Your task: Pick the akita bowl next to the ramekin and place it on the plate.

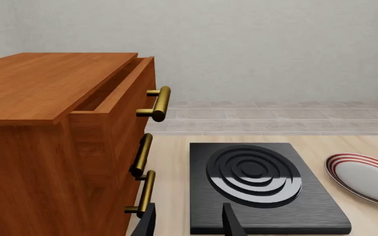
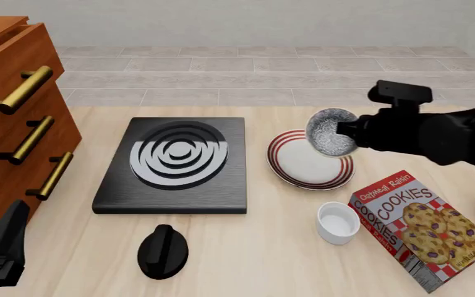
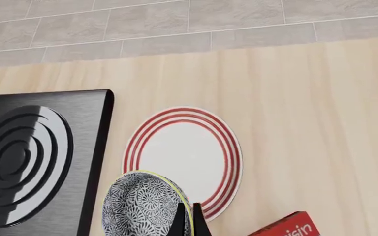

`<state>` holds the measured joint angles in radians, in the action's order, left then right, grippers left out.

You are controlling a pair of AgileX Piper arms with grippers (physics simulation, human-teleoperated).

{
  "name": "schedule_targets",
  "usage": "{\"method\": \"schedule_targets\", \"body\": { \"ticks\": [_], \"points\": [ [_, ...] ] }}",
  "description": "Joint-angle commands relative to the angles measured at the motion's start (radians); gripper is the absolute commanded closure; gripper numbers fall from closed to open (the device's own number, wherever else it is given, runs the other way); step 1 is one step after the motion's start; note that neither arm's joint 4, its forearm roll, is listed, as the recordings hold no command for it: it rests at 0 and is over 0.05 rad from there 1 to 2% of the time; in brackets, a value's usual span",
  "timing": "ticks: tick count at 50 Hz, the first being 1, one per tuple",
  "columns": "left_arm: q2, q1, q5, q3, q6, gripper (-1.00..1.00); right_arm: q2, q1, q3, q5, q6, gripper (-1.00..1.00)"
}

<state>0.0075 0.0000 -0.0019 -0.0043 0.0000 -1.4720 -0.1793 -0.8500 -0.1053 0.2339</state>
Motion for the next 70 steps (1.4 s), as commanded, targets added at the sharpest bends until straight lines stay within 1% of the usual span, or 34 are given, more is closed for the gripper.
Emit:
{"method": "schedule_targets", "body": {
  "ticks": [1, 11, 30, 34, 44, 45, 49, 50, 53, 70],
  "points": [
    [0.0, 0.0, 0.0, 0.0, 0.0, -1.0, -0.038, -0.011, -0.018, 0.03, 0.018, 1.0],
    [0.0, 0.0, 0.0, 0.0, 0.0, -1.0, -0.064, -0.008, -0.058, 0.025, 0.019, 1.0],
    [0.0, 0.0, 0.0, 0.0, 0.0, -1.0, -0.143, 0.015, -0.107, 0.061, 0.033, 1.0],
    [0.0, 0.0, 0.0, 0.0, 0.0, -1.0, -0.156, 0.02, -0.115, 0.069, 0.044, 1.0],
    [0.0, 0.0, 0.0, 0.0, 0.0, -1.0, -0.198, 0.038, -0.145, 0.084, 0.044, 1.0],
    [0.0, 0.0, 0.0, 0.0, 0.0, -1.0, -0.2, 0.036, -0.145, 0.086, 0.05, 1.0],
    [0.0, 0.0, 0.0, 0.0, 0.0, -1.0, -0.22, 0.046, -0.155, 0.094, 0.045, 1.0],
    [0.0, 0.0, 0.0, 0.0, 0.0, -1.0, -0.224, 0.045, -0.155, 0.097, 0.054, 1.0],
    [0.0, 0.0, 0.0, 0.0, 0.0, -1.0, -0.231, 0.049, -0.159, 0.099, 0.048, 1.0],
    [0.0, 0.0, 0.0, 0.0, 0.0, -1.0, -0.298, 0.06, -0.176, 0.133, 0.057, 1.0]
  ]
}}
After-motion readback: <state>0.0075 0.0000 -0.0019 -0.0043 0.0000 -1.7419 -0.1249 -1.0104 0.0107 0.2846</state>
